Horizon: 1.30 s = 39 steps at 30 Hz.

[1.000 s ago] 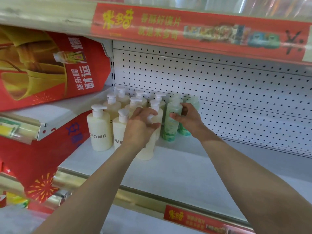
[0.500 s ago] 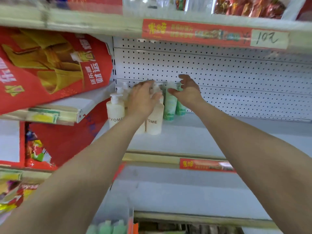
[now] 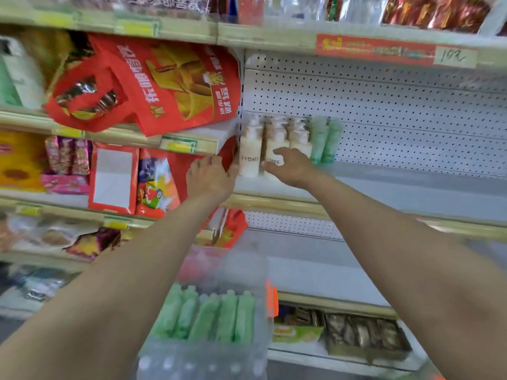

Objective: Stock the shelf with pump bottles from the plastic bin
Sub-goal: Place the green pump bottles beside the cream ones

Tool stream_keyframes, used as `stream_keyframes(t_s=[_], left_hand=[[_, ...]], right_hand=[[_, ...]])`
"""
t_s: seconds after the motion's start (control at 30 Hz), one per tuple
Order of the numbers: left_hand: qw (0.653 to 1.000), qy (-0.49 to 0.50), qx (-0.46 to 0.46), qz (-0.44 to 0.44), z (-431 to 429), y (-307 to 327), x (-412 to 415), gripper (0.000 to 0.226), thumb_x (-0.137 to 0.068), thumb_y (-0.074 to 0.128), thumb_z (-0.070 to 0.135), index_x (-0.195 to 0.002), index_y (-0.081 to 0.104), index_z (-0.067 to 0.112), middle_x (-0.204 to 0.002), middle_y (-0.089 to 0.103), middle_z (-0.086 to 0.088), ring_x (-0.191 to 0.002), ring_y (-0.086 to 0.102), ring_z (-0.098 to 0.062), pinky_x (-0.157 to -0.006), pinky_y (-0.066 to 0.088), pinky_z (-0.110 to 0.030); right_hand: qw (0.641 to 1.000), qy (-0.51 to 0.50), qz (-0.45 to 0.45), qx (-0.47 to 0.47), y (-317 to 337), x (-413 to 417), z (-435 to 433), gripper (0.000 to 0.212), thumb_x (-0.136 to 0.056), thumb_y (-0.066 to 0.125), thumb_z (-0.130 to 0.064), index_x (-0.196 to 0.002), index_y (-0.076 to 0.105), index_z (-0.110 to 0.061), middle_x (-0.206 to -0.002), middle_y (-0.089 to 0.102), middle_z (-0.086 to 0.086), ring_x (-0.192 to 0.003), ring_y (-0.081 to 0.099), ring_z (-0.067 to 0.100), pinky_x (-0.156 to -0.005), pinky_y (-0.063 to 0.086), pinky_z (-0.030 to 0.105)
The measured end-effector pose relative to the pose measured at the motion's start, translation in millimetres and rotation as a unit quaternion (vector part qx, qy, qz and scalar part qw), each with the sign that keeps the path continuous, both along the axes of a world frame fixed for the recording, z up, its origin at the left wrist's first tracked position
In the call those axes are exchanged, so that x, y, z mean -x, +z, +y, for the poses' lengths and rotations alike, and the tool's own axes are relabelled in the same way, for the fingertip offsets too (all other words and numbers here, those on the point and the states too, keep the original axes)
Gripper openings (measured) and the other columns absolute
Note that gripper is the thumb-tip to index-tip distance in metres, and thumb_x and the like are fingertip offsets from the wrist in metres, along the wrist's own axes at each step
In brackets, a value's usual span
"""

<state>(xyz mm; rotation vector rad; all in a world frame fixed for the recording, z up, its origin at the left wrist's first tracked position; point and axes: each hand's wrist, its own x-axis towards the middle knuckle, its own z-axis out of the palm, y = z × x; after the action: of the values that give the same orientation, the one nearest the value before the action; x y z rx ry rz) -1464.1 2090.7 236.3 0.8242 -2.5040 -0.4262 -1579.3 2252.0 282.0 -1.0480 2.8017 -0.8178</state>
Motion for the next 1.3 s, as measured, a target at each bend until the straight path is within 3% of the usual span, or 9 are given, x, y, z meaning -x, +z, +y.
stream_keyframes(t_s=[0.37,0.53,0.63,0.73,0.83,0.9,1.0,1.13,1.3], left_hand=[[0.974,0.030,-0.171,-0.148,-37,-158,-83,0.065,-0.098,0.037,0.056,-0.138,0.048,0.005,-0.136,0.053,-0.023,-0.127,0.046,-0.039,-0.106,0.036,-0.045],[0.935,0.036,-0.277,-0.220,-37,-224,-106,0.060,-0.099,0.046,0.049,-0.140,0.045,0.006,-0.141,0.051,-0.016,-0.127,0.049,-0.034,-0.104,0.039,-0.039],[0.907,0.027,-0.342,-0.247,-33,-254,-105,0.062,-0.097,0.054,0.047,-0.144,0.043,0.009,-0.147,0.047,-0.012,-0.132,0.047,-0.030,-0.104,0.037,-0.033],[0.872,0.036,-0.400,-0.280,-28,-280,-92,0.062,-0.095,0.056,0.048,-0.143,0.045,0.011,-0.147,0.047,-0.012,-0.131,0.049,-0.028,-0.106,0.040,-0.034],[0.851,0.041,-0.414,-0.320,-25,-302,-80,0.066,-0.096,0.053,0.050,-0.147,0.041,0.009,-0.153,0.039,-0.012,-0.136,0.043,-0.027,-0.109,0.037,-0.030],[0.841,0.051,-0.426,-0.330,-24,-315,-74,0.067,-0.097,0.052,0.050,-0.148,0.038,0.009,-0.155,0.036,-0.012,-0.139,0.040,-0.026,-0.111,0.034,-0.029],[0.816,0.080,-0.464,-0.335,-26,-334,-68,0.069,-0.095,0.055,0.051,-0.148,0.038,0.011,-0.155,0.037,-0.011,-0.136,0.044,-0.024,-0.108,0.038,-0.028],[0.754,0.131,-0.590,-0.258,-30,-348,-58,0.048,-0.096,0.061,0.036,-0.134,0.049,0.010,-0.122,0.060,-0.010,-0.099,0.064,-0.011,-0.075,0.048,-0.022],[0.647,0.195,-0.718,-0.166,-44,-365,-59,0.043,-0.095,0.063,0.029,-0.124,0.059,-0.003,-0.115,0.069,-0.012,-0.104,0.067,-0.026,-0.095,0.053,-0.040]], right_hand=[[0.983,0.054,-0.129,-0.121,-140,-69,-22,0.055,-0.098,0.057,-0.043,-0.142,0.049,-0.012,-0.150,0.047,0.009,-0.136,0.045,0.027,-0.104,0.036,0.030],[0.943,0.059,-0.254,-0.208,-233,-75,-32,0.069,-0.098,0.052,-0.051,-0.149,0.040,-0.005,-0.155,0.040,0.010,-0.137,0.045,0.026,-0.104,0.035,0.026],[0.907,0.032,-0.359,-0.218,-283,-75,-37,0.068,-0.098,0.054,-0.048,-0.145,0.044,0.000,-0.145,0.048,0.017,-0.129,0.051,0.033,-0.108,0.043,0.040],[0.861,-0.035,-0.477,-0.174,-322,-73,-43,0.062,-0.095,0.063,-0.042,-0.140,0.045,-0.004,-0.111,0.052,0.006,-0.099,0.055,0.022,-0.088,0.052,0.036],[0.836,-0.056,-0.510,-0.194,-345,-67,-48,0.036,-0.094,0.065,-0.040,-0.103,0.048,-0.010,-0.077,0.041,0.001,-0.061,0.045,0.013,-0.055,0.043,0.017],[0.829,-0.065,-0.522,-0.189,-357,-63,-54,0.030,-0.096,0.064,-0.035,-0.085,0.045,-0.014,-0.070,0.039,0.001,-0.056,0.042,0.012,-0.046,0.041,0.018],[0.814,-0.072,-0.556,-0.153,-382,-56,-65,0.022,-0.094,0.068,-0.024,-0.098,0.052,-0.010,-0.082,0.052,0.005,-0.075,0.053,0.017,-0.078,0.055,0.033],[0.738,-0.116,-0.660,-0.077,-398,-57,-79,0.007,-0.095,0.063,-0.010,-0.102,0.062,-0.008,-0.107,0.069,0.012,-0.080,0.065,0.016,-0.071,0.054,0.025],[0.709,-0.171,-0.684,-0.031,-423,-63,-89,0.023,-0.095,0.063,-0.008,-0.117,0.062,0.001,-0.116,0.069,0.016,-0.090,0.066,0.024,-0.066,0.053,0.027]])
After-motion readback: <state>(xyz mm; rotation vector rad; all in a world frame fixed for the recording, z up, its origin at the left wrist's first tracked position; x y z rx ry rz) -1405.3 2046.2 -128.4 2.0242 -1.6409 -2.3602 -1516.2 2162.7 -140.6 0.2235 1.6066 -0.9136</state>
